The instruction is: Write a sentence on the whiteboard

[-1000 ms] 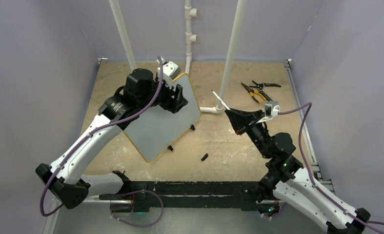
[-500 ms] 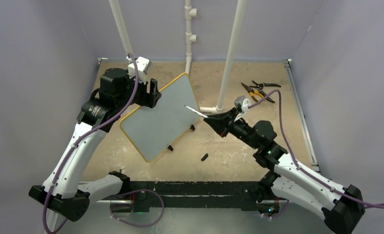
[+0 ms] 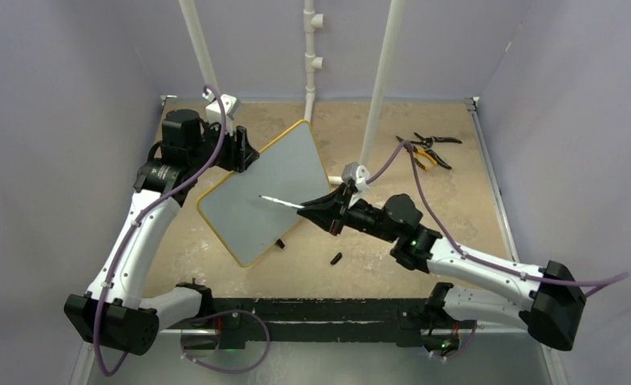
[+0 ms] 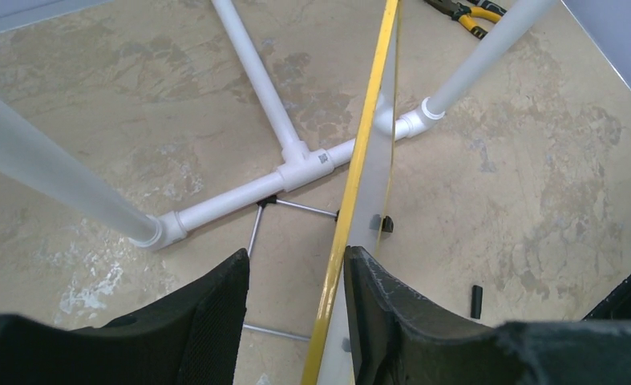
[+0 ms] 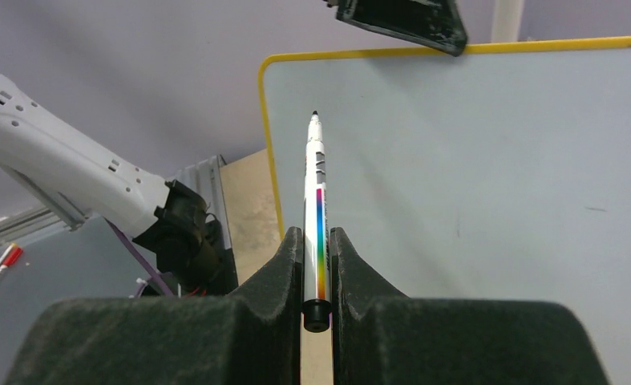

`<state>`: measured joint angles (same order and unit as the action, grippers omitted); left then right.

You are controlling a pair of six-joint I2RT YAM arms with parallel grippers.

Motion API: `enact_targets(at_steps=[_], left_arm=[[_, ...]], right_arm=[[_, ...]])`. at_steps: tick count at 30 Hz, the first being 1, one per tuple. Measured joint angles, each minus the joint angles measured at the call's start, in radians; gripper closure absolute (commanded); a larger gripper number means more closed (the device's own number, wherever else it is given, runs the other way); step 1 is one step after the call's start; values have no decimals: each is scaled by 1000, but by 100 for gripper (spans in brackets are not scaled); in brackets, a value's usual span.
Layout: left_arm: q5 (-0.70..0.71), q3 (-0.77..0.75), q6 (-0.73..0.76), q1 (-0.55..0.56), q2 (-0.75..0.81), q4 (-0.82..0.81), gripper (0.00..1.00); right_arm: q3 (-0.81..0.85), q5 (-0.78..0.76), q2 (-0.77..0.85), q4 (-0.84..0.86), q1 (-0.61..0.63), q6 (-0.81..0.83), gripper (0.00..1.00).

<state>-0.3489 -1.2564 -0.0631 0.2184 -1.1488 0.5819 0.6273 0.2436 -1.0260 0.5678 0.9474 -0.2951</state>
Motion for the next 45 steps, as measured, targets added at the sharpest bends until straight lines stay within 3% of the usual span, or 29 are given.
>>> enact_targets(at_steps=[14, 19, 26, 45], left_arm=[[-220, 135, 1, -42, 5, -160, 75], [-256, 148, 7, -42, 12, -191, 85], [-269, 159, 23, -50, 15, -209, 91], [-295, 159, 24, -53, 15, -210, 97]], right_arm=[[206, -51, -283, 39, 131, 80, 100], [254, -51, -340, 38, 152, 101, 100], [296, -51, -389, 31, 172, 124, 100], [340, -75, -431, 8, 179, 143, 100]])
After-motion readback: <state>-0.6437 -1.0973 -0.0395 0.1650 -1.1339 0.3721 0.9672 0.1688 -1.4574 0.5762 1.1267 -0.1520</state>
